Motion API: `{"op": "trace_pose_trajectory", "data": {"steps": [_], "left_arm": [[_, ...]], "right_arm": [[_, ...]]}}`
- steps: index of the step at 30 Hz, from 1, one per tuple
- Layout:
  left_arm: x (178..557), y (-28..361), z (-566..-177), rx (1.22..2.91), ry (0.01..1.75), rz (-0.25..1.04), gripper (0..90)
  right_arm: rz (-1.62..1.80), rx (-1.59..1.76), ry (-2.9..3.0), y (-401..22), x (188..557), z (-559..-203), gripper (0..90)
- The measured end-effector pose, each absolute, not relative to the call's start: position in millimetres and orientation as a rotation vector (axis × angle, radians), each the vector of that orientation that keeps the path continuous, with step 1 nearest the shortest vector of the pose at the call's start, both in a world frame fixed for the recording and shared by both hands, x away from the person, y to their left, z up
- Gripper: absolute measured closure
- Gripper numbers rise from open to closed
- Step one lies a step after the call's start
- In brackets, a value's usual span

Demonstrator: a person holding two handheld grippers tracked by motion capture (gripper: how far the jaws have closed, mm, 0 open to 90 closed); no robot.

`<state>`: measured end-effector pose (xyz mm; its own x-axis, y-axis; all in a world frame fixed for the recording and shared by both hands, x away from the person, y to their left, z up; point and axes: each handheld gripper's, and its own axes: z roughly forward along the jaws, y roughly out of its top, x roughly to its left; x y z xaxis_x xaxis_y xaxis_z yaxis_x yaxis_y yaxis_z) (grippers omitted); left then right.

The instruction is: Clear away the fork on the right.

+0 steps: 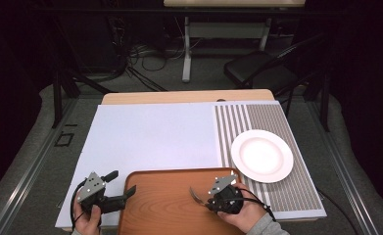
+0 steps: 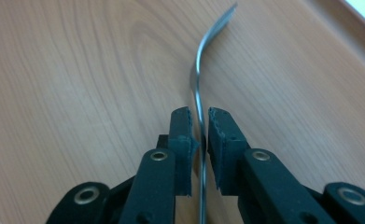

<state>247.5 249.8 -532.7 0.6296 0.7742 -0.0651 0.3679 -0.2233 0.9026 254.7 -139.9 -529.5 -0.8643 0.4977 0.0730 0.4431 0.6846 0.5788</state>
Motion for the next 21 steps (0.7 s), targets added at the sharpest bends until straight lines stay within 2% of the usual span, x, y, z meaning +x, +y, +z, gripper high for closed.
{"op": "trace_pose_trajectory", "data": {"steps": [13,21], "left_arm": [[248,250,-533,1.832,0.916,0.496,15.7],[248,250,-533,1.832,0.916,0.496,15.7]], "right_arm": [[1.115,0.695,2.706,-131,258,-534,80.7],[1.088,0.652,2.682,-122,257,-538,88.6]]}}
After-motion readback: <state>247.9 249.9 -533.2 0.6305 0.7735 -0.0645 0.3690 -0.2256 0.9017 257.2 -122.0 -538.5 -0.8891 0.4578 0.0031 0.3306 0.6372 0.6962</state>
